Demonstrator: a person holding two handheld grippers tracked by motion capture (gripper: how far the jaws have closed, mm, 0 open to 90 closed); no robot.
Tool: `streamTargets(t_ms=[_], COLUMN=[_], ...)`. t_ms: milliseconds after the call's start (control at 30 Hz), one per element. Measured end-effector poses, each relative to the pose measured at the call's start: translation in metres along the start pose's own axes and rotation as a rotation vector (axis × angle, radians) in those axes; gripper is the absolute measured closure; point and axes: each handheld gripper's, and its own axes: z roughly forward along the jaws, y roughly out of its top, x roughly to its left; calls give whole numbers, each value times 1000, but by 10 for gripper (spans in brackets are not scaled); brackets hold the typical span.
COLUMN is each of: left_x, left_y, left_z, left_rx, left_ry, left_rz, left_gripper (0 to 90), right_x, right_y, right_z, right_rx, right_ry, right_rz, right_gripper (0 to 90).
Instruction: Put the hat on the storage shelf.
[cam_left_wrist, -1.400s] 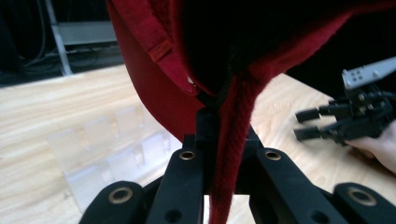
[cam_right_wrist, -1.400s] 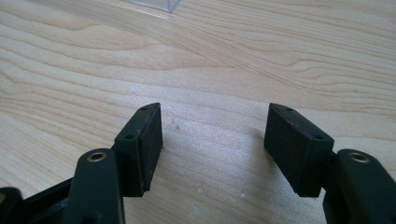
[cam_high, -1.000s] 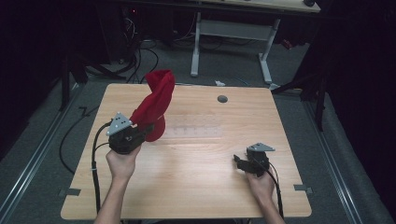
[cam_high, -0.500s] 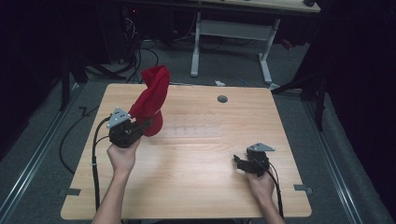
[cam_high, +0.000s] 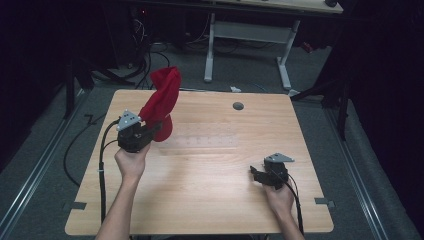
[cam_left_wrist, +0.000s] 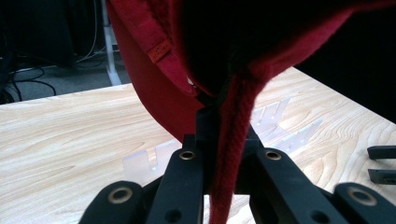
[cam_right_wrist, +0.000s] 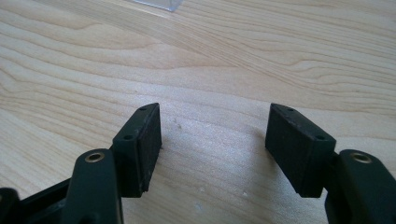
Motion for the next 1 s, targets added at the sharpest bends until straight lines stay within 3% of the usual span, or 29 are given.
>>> streamTargets(t_ms=[267,467,767,1000], left_x=[6,10,13,15], left_y=[0,-3,-13,-16], left_z=[5,9,16,20], left_rx=[-5,-6,5,5], left_ry=[22,38,72,82], left_rz=[-4,16,78,88], left_gripper=[850,850,850,850], right_x=[0,0,0,0], right_y=[0,0,0,0], right_z=[0,0,0,0], right_rx=[0,0,0,0], right_ry=[0,0,0,0], right_rz=[0,0,0,-1], right_gripper=[364,364,364,364])
